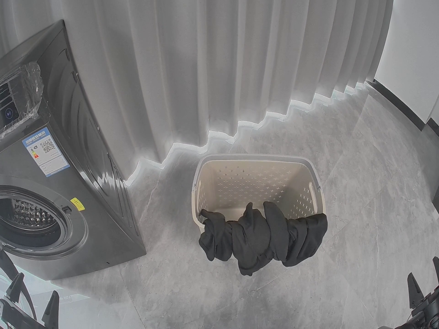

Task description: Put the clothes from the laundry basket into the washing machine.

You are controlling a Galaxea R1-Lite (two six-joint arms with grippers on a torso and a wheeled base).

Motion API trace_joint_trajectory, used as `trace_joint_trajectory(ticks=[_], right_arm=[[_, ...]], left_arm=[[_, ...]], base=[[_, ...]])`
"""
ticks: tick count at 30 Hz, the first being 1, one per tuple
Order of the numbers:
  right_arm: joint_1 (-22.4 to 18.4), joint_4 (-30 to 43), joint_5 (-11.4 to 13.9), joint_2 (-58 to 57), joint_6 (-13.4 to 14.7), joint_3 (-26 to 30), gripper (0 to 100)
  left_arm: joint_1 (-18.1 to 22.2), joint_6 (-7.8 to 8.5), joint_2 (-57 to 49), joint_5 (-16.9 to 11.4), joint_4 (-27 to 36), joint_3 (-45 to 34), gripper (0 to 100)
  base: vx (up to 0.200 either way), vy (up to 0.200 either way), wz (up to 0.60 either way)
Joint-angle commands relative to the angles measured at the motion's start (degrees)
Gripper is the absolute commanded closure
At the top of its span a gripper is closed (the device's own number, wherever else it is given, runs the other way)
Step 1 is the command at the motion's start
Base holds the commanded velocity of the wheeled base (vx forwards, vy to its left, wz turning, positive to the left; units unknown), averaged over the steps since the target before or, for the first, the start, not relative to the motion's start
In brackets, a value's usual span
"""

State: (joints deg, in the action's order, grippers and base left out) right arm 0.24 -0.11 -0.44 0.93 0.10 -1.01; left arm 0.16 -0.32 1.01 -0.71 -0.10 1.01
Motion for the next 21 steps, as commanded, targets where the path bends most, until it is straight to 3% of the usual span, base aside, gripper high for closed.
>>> trace_joint_trajectory(ticks=[1, 6, 10, 12, 15, 16, 17, 19, 21], right_arm=[[-0.1, -0.1, 0.0, -0.2, 0.0, 1.0, 0], [-0.2, -2.0, -0.4, -0.3, 0.0, 0.3, 0], [0.0, -3.3, -0.4, 2.8, 0.0, -10.1, 0], [0.3, -1.7, 0.0, 4.6, 0.1, -11.4, 0], [2.4, 5.9, 7.4, 10.6, 3.4, -12.3, 0], [2.7, 6.5, 8.3, 11.5, 4.3, -12.3, 0], [3.4, 8.8, 11.0, 15.3, 7.7, -12.2, 0], [3.6, 9.4, 13.0, 20.7, 10.8, -12.0, 0], [3.7, 8.5, 14.5, 26.0, 11.4, -12.3, 0]], left_arm=[[0.0, -0.03, -0.8, 0.0, 0.0, -1.0, 0], [0.0, -0.03, -0.8, 0.0, 0.0, -1.0, 0], [0.0, -0.03, -0.8, 0.0, 0.0, -1.0, 0], [0.0, -0.03, -0.8, 0.0, 0.0, -1.0, 0], [0.0, -0.03, -0.8, 0.0, 0.0, -1.0, 0], [0.0, -0.03, -0.8, 0.0, 0.0, -1.0, 0], [0.0, -0.03, -0.8, 0.0, 0.0, -1.0, 0], [0.0, -0.03, -0.8, 0.0, 0.0, -1.0, 0], [0.0, -0.03, -0.8, 0.0, 0.0, -1.0, 0]], base=[[0.0, 0.0, 0.0], [0.0, 0.0, 0.0], [0.0, 0.0, 0.0], [0.0, 0.0, 0.0], [0.133, 0.0, 0.0], [0.2, 0.0, 0.0], [0.2, 0.0, 0.0], [0.2, 0.0, 0.0], [0.2, 0.0, 0.0]])
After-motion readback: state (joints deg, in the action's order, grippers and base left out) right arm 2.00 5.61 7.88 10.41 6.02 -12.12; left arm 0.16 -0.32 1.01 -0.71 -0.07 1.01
